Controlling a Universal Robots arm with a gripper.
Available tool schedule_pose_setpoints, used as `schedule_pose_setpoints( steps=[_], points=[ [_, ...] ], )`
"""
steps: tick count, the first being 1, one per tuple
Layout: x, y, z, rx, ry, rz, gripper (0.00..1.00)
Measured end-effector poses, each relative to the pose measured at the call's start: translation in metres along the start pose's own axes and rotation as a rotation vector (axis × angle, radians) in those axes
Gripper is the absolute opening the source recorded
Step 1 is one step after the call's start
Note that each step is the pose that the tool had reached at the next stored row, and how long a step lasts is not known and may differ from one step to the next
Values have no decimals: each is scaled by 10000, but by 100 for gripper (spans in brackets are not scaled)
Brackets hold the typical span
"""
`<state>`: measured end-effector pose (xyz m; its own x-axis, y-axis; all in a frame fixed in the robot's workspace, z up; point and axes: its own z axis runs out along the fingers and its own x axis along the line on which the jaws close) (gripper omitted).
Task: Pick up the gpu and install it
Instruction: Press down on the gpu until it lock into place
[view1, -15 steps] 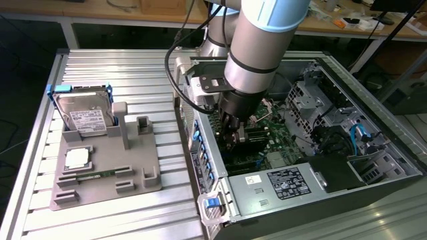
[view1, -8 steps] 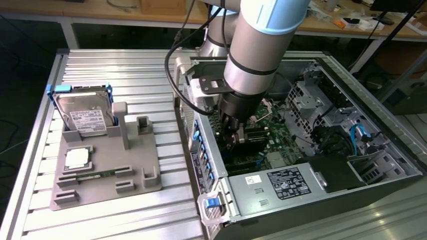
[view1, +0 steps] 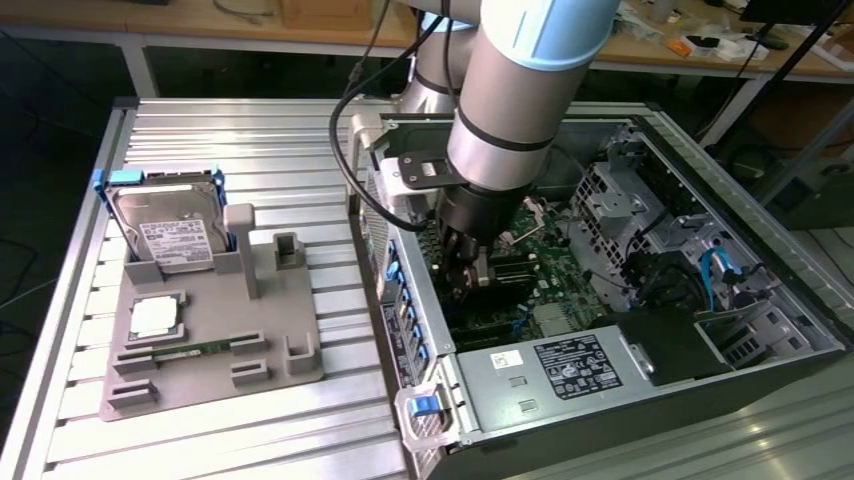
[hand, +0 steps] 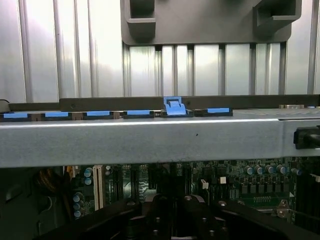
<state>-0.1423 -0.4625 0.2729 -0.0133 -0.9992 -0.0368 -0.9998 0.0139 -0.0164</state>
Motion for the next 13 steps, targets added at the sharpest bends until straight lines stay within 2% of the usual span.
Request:
schedule_pose_setpoints(
  steps=[3,8,11,13],
  points=[
    [2,3,37,-1,7,-1,11],
    [1,3,46,7,-3,0,11],
    [-2,2,19,18,-15,0,11],
    [-5,0,-33,36,-28,-1,11]
  ],
)
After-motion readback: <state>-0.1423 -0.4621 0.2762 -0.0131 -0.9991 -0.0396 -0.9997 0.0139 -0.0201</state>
